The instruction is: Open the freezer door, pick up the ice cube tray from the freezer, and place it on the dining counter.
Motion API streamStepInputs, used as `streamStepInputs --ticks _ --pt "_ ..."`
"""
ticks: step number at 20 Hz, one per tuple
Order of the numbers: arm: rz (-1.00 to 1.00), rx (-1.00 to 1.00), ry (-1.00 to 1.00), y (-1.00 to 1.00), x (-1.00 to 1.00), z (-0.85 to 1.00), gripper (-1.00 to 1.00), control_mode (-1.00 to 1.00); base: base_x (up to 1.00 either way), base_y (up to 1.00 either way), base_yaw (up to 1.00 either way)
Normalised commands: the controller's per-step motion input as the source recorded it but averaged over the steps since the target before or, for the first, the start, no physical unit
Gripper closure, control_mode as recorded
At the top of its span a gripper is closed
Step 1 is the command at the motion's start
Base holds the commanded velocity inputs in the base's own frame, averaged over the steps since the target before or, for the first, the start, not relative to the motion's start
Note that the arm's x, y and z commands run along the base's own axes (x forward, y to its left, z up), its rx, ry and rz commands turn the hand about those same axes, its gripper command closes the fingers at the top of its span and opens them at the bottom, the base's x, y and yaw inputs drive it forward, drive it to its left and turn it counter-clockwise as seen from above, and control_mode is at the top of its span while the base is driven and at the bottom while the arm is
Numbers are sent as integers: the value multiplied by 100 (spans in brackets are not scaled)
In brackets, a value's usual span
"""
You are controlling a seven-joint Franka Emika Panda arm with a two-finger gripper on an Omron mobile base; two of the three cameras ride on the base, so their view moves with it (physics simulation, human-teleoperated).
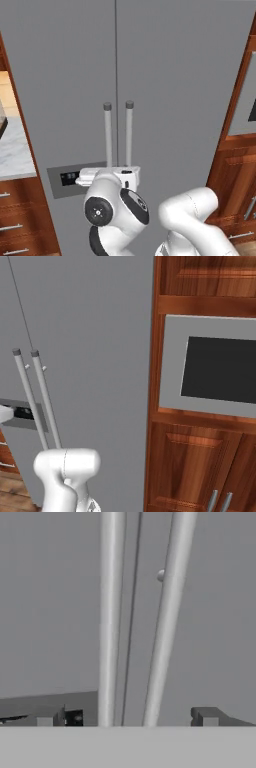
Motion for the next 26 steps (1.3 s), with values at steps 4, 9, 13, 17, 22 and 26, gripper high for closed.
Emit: streamStepInputs --ticks 4,9,13,17,22,26 --pt "0 3 -27 -1 36 -14 -100 -100 0 0 0" --pt "1 0 -11 0 44 -1 -100 -100 0 0 0" --pt "0 0 -1 3 59 0 -100 -100 0 0 0" --pt "0 0 0 15 37 -5 -100 -100 0 0 0" --pt "0 0 0 22 21 0 -100 -100 0 0 0" --pt "0 0 0 4 18 0 -100 -100 0 0 0"
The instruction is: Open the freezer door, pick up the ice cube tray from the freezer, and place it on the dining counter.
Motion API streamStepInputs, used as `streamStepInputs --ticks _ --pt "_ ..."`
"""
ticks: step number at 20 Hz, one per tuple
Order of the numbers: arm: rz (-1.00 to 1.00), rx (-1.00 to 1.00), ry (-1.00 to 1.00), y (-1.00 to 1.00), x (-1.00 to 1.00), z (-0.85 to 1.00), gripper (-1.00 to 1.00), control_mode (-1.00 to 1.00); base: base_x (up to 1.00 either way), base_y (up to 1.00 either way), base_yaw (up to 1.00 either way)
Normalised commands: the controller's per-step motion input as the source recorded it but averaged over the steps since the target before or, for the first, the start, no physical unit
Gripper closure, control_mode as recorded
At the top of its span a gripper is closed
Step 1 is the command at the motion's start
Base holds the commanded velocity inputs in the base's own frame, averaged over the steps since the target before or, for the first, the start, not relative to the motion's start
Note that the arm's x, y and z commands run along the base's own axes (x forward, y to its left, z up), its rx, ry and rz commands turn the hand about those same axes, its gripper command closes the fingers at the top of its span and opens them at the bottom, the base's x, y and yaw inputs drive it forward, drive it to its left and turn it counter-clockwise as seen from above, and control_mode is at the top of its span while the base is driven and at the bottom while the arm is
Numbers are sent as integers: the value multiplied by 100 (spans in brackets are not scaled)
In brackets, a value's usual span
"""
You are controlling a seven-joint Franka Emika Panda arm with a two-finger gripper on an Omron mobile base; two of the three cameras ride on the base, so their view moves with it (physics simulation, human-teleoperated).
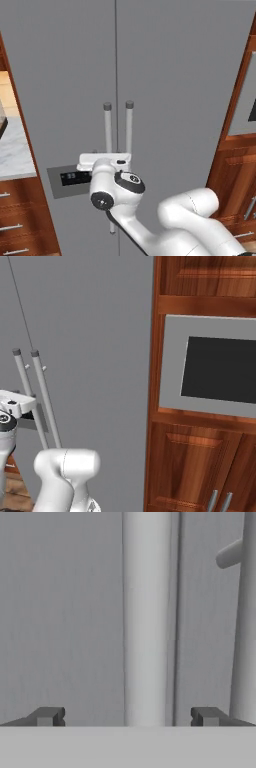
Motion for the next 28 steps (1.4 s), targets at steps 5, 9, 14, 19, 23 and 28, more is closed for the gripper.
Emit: streamStepInputs --ticks 5,9,14,19,23,28 --pt "0 0 0 0 14 0 100 -100 0 0 0" --pt "0 0 0 0 4 0 100 -100 0 0 0" --pt "0 0 0 0 0 0 100 -100 0 0 0" --pt "0 0 0 0 -3 0 100 -100 0 0 0" --pt "0 0 0 19 -42 0 100 -100 0 0 0" --pt "0 -1 0 42 -57 0 100 -100 0 0 0"
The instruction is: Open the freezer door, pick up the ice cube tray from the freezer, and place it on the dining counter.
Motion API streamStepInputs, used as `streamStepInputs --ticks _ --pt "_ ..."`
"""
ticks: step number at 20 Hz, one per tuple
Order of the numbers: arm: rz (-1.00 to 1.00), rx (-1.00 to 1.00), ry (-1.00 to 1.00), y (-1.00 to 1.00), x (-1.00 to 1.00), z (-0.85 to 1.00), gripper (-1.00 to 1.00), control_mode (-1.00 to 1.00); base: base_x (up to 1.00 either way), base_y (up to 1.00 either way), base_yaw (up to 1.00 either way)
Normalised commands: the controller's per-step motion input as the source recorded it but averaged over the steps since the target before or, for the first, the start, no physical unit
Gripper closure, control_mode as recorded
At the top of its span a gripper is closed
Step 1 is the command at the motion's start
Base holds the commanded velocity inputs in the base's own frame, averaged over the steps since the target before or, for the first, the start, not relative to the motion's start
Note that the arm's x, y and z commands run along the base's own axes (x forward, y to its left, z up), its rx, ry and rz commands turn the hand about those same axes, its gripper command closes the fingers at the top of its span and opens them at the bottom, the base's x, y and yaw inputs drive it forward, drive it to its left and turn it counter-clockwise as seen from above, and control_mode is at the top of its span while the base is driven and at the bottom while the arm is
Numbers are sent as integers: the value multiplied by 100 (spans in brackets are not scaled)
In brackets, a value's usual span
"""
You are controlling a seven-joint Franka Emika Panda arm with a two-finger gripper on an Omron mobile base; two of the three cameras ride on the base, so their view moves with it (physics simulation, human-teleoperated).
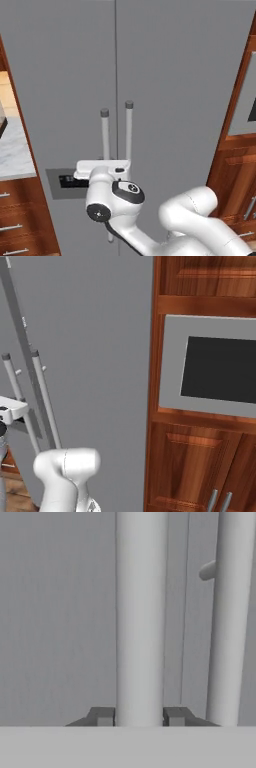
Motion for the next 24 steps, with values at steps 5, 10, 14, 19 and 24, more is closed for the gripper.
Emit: streamStepInputs --ticks 5,10,14,19,24 --pt "0 -2 0 49 -54 0 100 -100 0 0 0" --pt "0 -2 0 54 -50 1 100 -100 0 0 0" --pt "0 -3 0 67 -39 0 100 -100 0 0 0" --pt "3 -5 0 78 -42 0 100 -100 0 0 0" --pt "6 -5 0 79 -55 0 100 -100 0 0 0"
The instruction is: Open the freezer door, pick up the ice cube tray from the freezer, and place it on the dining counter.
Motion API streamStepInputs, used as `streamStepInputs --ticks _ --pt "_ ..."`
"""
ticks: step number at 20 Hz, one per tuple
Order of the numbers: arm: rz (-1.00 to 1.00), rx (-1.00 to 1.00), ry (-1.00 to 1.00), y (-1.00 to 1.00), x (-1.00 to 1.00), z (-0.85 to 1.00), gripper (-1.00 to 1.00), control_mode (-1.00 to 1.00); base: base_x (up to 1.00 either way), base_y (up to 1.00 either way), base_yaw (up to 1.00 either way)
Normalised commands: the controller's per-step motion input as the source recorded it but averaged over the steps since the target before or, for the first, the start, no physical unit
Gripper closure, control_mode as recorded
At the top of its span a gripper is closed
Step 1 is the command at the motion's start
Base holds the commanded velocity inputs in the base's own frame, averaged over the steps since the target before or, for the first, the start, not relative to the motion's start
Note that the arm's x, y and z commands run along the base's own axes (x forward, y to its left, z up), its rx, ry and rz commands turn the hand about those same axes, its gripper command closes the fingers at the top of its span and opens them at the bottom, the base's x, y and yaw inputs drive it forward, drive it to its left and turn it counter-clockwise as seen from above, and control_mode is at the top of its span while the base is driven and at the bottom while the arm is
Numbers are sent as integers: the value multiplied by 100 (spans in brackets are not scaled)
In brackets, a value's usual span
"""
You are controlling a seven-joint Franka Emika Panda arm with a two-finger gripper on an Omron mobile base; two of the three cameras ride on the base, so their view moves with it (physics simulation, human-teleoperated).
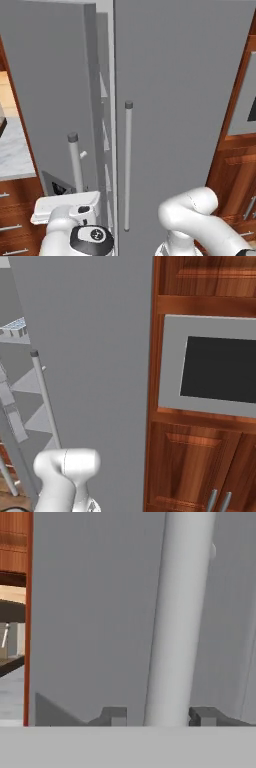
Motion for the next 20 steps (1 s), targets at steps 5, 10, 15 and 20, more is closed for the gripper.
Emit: streamStepInputs --ticks 5,10,15,20 --pt "7 -5 0 73 -54 0 100 -100 0 0 0" --pt "9 -2 0 55 -49 0 100 -100 0 0 0" --pt "6 0 0 11 -43 0 -100 -100 0 0 0" --pt "0 3 0 -59 -63 13 -100 -100 0 0 0"
